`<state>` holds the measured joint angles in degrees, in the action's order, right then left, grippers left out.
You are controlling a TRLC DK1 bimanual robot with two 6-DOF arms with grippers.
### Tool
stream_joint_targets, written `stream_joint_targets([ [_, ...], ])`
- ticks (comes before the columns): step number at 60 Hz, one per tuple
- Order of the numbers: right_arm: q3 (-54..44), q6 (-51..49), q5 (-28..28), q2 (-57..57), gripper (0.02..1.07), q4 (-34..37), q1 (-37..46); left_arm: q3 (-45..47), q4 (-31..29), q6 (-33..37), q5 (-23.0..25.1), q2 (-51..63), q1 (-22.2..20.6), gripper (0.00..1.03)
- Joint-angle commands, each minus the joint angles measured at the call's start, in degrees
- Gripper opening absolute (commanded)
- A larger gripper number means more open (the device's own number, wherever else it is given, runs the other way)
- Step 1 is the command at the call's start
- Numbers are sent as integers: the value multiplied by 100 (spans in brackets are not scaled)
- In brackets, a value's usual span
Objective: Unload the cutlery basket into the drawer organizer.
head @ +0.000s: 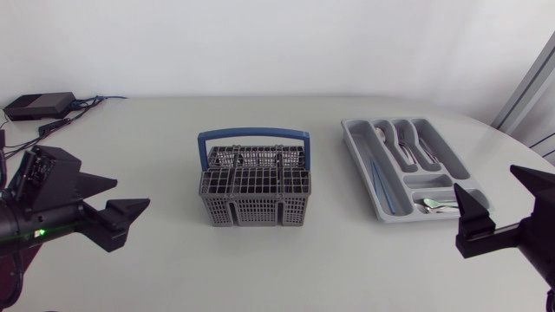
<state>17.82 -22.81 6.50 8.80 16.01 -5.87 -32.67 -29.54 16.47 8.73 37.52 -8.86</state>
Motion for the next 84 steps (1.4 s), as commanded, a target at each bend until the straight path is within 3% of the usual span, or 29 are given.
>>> stream_joint_targets([
  [1,-244,-119,53,-238,103,-133,95,226,133,-118,6,-148,139,99],
  [16,-622,-136,44,-792,103,-300,244,762,783,-355,6,-878,675,98],
  [73,-1772,2259,-644,-879,103,-1589,584,3244,2934,-1635,-865,-3726,884,98],
  [84,-1782,2281,-650,-880,103,-1601,587,3267,2954,-1647,-873,-3752,886,98],
])
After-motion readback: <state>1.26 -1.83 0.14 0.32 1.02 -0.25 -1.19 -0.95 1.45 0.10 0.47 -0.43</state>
